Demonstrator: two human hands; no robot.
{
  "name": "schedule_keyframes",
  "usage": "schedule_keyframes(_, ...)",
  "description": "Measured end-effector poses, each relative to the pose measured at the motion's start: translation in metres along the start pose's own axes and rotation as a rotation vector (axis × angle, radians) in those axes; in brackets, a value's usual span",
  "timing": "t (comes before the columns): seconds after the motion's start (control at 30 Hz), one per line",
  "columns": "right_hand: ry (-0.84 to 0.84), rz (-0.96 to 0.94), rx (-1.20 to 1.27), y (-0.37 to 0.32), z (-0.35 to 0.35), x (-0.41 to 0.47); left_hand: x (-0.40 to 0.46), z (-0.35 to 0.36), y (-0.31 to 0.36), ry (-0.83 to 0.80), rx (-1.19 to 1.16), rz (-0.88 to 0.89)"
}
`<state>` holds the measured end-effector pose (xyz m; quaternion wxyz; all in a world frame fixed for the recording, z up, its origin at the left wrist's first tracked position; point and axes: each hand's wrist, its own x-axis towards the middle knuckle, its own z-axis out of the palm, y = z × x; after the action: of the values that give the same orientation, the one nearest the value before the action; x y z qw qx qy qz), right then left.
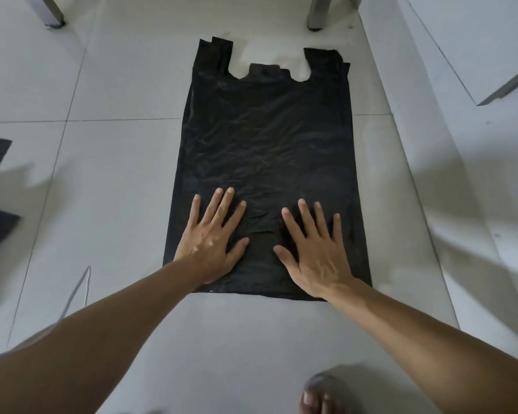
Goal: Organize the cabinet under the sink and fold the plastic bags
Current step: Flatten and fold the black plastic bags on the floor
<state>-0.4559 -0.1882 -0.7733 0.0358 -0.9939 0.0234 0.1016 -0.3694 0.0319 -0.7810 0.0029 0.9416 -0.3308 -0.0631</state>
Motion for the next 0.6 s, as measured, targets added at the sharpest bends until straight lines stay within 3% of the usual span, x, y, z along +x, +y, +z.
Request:
schedule_keyframes(0.4, -0.034, 0.206, -0.040, 0.029, 0.008, -0.017, -0.014, 0.006, -0.007, -0.084, 0.051, -0.007)
schedule_keyframes(0.6, -0.123, 0.174, -0.064, 0.030, -0.013, -0.014, -0.028, -0.007, -0.039, -0.227, 0.088, -0.078)
